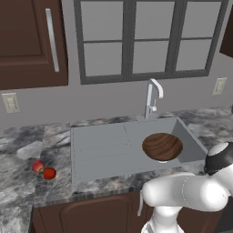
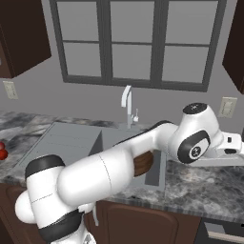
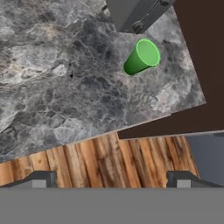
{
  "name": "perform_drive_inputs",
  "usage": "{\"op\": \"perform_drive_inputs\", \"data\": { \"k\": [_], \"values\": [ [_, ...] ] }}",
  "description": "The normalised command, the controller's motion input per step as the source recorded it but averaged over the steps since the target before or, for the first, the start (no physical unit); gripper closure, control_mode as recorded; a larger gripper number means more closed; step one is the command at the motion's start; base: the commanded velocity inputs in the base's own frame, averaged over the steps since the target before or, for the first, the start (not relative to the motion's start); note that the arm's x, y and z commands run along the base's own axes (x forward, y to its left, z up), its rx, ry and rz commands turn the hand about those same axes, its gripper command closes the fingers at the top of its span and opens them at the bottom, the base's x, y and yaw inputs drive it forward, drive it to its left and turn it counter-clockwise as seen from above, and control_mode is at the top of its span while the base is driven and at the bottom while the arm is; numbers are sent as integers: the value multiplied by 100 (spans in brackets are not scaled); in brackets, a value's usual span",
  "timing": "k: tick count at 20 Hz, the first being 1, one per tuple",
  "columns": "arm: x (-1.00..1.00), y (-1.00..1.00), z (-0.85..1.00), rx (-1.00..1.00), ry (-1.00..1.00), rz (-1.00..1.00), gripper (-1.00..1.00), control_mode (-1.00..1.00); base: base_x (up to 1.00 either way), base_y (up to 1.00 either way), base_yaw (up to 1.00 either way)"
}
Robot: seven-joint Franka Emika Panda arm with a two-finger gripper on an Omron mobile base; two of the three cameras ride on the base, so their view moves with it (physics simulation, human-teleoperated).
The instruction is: Remove the bell pepper and apple from the sink. Then move the bowl and cup from the counter to the sink for washing.
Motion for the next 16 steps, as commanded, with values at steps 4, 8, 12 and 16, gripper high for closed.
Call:
{"op": "perform_drive_inputs", "data": {
  "k": [4, 8, 12, 16],
  "values": [
    [3, -8, 0, 0, 0, 4, -100, -100, 0, 0, 0],
    [1, -12, 0, 0, 0, 6, -100, -100, 0, 0, 0],
    [0, -8, -1, 0, -1, 6, -100, -100, 0, 0, 0],
    [1, -2, -2, 0, 0, 7, -100, -100, 0, 0, 0]
  ]
}}
